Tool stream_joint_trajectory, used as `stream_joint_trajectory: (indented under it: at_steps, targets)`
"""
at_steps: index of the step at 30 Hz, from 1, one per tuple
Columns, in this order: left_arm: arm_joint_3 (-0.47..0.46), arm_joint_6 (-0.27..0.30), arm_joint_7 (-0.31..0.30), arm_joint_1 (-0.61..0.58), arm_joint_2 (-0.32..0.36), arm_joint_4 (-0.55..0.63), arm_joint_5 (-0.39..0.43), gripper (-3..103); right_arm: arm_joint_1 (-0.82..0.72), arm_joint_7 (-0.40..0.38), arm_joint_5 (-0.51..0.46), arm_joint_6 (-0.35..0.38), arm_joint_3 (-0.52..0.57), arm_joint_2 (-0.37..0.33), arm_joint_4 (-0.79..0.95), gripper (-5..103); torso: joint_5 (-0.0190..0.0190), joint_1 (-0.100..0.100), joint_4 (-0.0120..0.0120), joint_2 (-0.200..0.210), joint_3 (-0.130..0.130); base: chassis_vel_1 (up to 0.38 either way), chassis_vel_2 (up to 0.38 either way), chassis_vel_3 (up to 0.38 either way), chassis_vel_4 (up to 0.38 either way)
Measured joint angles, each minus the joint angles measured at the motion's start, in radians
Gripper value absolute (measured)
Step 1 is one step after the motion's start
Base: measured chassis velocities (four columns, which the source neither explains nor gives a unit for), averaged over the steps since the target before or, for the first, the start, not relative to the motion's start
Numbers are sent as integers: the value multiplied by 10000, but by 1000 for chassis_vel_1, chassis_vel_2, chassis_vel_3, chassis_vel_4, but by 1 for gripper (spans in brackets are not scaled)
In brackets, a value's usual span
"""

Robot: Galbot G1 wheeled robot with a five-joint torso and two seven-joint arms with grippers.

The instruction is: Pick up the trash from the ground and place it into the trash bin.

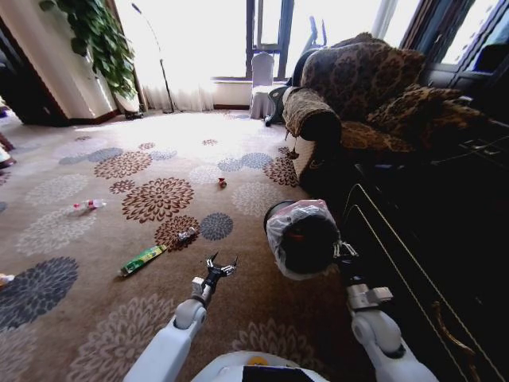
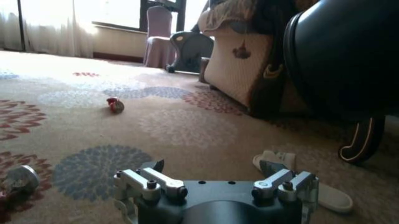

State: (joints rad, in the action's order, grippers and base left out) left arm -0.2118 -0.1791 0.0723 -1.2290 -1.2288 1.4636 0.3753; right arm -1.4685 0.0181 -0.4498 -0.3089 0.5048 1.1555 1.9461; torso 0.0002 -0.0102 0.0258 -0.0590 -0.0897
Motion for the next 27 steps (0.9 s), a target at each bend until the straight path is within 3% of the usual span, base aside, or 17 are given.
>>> stream_joint_trajectory:
  at_steps: [14,27]
  targets:
    - [1492,95,19,473,-223,-404,-307,100,980,0,-201,262,-731,-560,-584,0,-6,-6,0,1,-4,-183,184,194,-186]
    - [3421,-87,87,2995,-443,-3087,-669,100,1215,1,-301,-25,-1179,-447,-1073,0,-2,-1,-4,1,-1,-35,40,34,-26]
